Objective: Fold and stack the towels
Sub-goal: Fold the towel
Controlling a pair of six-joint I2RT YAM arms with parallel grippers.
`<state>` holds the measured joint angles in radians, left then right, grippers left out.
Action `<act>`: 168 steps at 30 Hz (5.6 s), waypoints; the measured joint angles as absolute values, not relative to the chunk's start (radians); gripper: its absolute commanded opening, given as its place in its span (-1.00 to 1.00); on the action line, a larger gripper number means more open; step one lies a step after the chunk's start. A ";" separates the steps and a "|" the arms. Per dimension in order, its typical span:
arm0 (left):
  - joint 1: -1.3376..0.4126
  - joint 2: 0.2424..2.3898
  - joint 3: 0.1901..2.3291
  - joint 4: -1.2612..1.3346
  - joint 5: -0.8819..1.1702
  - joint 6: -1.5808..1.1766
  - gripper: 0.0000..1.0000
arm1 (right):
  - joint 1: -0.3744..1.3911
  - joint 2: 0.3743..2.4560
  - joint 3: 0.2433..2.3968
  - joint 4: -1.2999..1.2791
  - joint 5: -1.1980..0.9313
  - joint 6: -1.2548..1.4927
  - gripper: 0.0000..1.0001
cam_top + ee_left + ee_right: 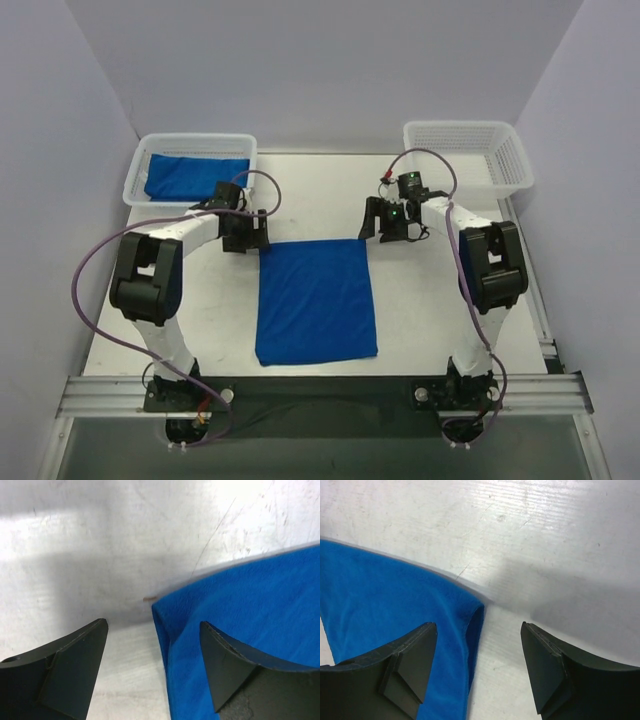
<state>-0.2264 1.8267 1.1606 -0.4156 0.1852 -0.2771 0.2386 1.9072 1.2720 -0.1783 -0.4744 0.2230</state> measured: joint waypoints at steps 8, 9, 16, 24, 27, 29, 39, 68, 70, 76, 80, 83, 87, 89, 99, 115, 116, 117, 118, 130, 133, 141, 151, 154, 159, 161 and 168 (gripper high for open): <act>-0.226 1.882 1.204 -0.361 0.213 -0.270 0.31 | 0.233 2.032 1.359 -0.163 -0.548 0.222 0.13; -0.226 1.886 1.206 -0.355 0.215 -0.269 0.30 | 0.233 2.043 1.370 -0.161 -0.558 0.223 0.10; -0.225 1.896 1.209 -0.339 0.227 -0.264 0.15 | 0.233 2.074 1.388 -0.146 -0.618 0.225 -0.16; -0.210 1.901 1.209 -0.338 0.254 -0.258 0.10 | 0.233 2.076 1.382 -0.168 -0.638 0.206 -0.28; -0.206 1.904 1.210 -0.337 0.265 -0.258 0.10 | 0.233 2.076 1.382 -0.179 -0.641 0.203 -0.31; -0.205 1.906 1.213 -0.337 0.271 -0.258 0.10 | 0.231 2.076 1.382 -0.182 -0.642 0.199 -0.41; -0.205 1.920 1.224 -0.336 0.300 -0.258 0.02 | 0.228 2.076 1.382 -0.190 -0.645 0.184 -1.00; -0.187 1.912 1.196 -0.338 0.331 -0.255 -0.28 | 0.228 2.095 1.382 -0.191 -0.652 0.185 -1.00; -0.186 1.912 1.196 -0.341 0.327 -0.253 -0.31 | 0.228 2.095 1.382 -0.191 -0.652 0.186 -1.00; -0.186 1.913 1.196 -0.345 0.311 -0.245 -0.56 | 0.228 2.095 1.382 -0.191 -0.651 0.185 -1.00; -0.183 1.916 1.200 -0.351 0.305 -0.230 -0.78 | 0.228 2.095 1.383 -0.191 -0.651 0.183 -1.00; -0.183 1.924 1.215 -0.367 0.306 -0.221 -1.00 | 0.224 2.095 1.390 -0.193 -0.643 0.177 -1.00; -0.183 1.936 1.242 -0.397 0.308 -0.215 -1.00 | 0.215 2.095 1.415 -0.197 -0.631 0.165 -1.00; -0.183 1.942 1.256 -0.413 0.308 -0.213 -1.00 | 0.210 2.095 1.430 -0.200 -0.624 0.157 -1.00; -0.193 1.947 1.336 -0.440 0.316 -0.197 -1.00 | 0.179 2.094 1.512 -0.208 -0.579 0.118 -1.00; -0.264 1.625 1.144 -0.356 0.310 -0.202 -1.00 | 0.186 1.791 1.345 -0.214 -0.500 0.082 -1.00; -0.272 1.606 1.127 -0.358 0.310 -0.205 -1.00 | 0.191 1.767 1.314 -0.210 -0.494 0.084 -1.00; -0.281 1.588 1.106 -0.358 0.308 -0.210 -1.00 | 0.194 1.745 1.284 -0.211 -0.486 0.088 -1.00; -0.288 1.571 1.084 -0.360 0.307 -0.220 -1.00 | 0.199 1.726 1.253 -0.210 -0.479 0.097 -1.00; -0.346 1.250 0.807 -0.434 0.308 -0.376 -1.00 | 0.252 1.437 0.887 -0.229 -0.407 0.244 -1.00; -0.376 1.177 0.770 -0.446 0.307 -0.416 -1.00 | 0.270 1.363 0.850 -0.228 -0.399 0.267 -1.00; -0.472 1.123 0.635 -0.461 0.302 -0.523 -1.00 | 0.303 1.319 0.747 -0.224 -0.373 0.317 -1.00; -0.492 1.255 0.556 -0.446 0.295 -0.606 -1.00 | 0.308 1.418 0.661 -0.178 -0.370 0.366 -1.00; -0.499 1.258 0.556 -0.444 0.292 -0.619 -1.00 | 0.308 1.418 0.662 -0.166 -0.369 0.374 -1.00; -0.500 1.266 0.574 -0.446 0.266 -0.628 -1.00 | 0.308 1.420 0.673 -0.160 -0.369 0.388 -1.00; -0.496 1.303 0.607 -0.444 0.254 -0.628 -1.00 | 0.308 1.429 0.687 -0.152 -0.369 0.395 -1.00; -0.439 1.527 0.759 -0.404 0.244 -0.609 -1.00 | 0.283 1.538 0.714 -0.065 -0.395 0.454 -1.00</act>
<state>-0.4385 1.5269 0.7589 -0.4042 0.2440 -0.6086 0.2832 1.5379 0.7136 -0.0650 -0.3946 0.4541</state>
